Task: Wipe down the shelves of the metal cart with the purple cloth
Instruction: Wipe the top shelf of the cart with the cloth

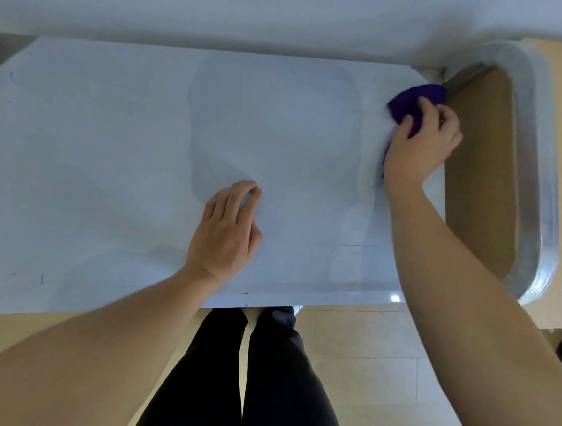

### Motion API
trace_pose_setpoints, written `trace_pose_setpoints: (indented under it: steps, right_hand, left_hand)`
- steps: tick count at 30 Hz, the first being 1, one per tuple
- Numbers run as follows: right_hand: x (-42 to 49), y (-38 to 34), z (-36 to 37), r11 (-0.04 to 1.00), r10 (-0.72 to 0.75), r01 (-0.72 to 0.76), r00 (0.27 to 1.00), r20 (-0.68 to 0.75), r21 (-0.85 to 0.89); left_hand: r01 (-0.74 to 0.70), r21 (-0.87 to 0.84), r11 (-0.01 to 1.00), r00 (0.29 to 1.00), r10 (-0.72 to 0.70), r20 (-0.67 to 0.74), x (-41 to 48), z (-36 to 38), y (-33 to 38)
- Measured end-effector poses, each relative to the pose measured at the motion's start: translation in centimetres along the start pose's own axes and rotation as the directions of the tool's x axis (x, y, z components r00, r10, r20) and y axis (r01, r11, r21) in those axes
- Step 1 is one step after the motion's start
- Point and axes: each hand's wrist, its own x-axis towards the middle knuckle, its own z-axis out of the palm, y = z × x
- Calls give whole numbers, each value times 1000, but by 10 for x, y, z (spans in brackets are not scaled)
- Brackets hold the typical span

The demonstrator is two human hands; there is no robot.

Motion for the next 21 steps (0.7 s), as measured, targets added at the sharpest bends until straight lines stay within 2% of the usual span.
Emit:
trace_pose_setpoints:
  steps: [2,4,6,8,10,12,14,16,19,21]
  right_hand:
    - [1,-9,6,992,110,-113,992,-64,-60]
    - [-5,-28,16,996,89,-89,996,-27,-20]
    - [-15,-50,27,993,-78,71,994,71,91]
    - [-22,-61,32,953,-271,245,952,140,179]
    - [-19,-55,30,929,-341,308,927,155,205]
    - [-9,-37,24,954,-269,248,956,119,166]
    - [6,-19,16,992,-95,89,992,77,88]
    - [16,-14,12,1000,27,-28,998,62,5]
    - [11,-33,18,999,42,-42,997,63,0]
    - [-7,-59,33,995,-58,48,993,104,92]
  left_hand:
    - [-2,-1,1000,1000,2,-5,0,0,-1]
    - [1,-1,1000,1000,-1,-9,0,0,-1]
    - [1,2,1000,1000,-1,-9,1,0,-1]
    - [0,2,1000,1000,0,-8,2,-1,-1]
    - [-3,1,1000,1000,3,-9,1,-1,0]
    - [-4,7,1000,1000,4,-9,1,0,0]
    - [-4,11,1000,1000,4,-9,1,0,0]
    - [-8,13,1000,1000,8,-20,2,2,-1]
    - [-5,11,1000,1000,5,-25,1,2,-1]
    - [-3,11,1000,1000,4,-22,2,2,0]
